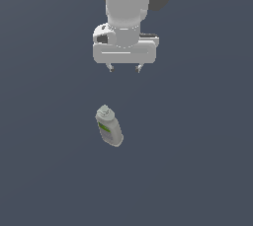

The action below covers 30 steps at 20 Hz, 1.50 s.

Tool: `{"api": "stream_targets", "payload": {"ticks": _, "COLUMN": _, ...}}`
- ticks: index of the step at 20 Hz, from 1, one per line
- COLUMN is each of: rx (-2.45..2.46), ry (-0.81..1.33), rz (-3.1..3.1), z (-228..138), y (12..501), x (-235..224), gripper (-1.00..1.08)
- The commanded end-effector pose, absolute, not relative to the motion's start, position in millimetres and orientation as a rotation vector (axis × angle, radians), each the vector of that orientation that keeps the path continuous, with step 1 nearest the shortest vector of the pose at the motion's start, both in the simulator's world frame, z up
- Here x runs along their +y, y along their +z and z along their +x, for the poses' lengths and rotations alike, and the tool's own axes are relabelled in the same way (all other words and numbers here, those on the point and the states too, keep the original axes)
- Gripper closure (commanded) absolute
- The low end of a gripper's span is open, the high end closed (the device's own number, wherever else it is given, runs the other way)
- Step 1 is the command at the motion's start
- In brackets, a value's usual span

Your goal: Pick up the object and move it to a goal position.

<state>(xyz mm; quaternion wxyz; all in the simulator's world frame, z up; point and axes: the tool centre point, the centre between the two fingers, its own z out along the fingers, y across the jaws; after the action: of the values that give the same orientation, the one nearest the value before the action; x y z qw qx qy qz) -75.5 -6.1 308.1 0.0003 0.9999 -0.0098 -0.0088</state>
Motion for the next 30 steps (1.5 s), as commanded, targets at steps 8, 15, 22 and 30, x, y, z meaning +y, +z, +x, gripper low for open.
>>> {"api": "stream_targets", "payload": {"ticks": 8, "rx": 0.044, "ry": 0.001, "rz": 3.156, "z": -71.9, "y": 322.7, "x": 13.6, "gripper": -0.92}}
{"api": "stream_targets", "payload": {"ticks": 15, "rx": 0.046, "ry": 0.002, "rz": 3.157, "z": -72.0, "y": 323.5, "x": 15.0, "gripper": -0.92}}
{"api": "stream_targets", "payload": {"ticks": 22, "rx": 0.092, "ry": 0.003, "rz": 3.155, "z": -67.9, "y": 323.3, "x": 13.2, "gripper": -0.92}}
{"api": "stream_targets", "payload": {"ticks": 30, "rx": 0.247, "ry": 0.004, "rz": 3.144, "z": -54.4, "y": 321.5, "x": 6.8, "gripper": -0.92}}
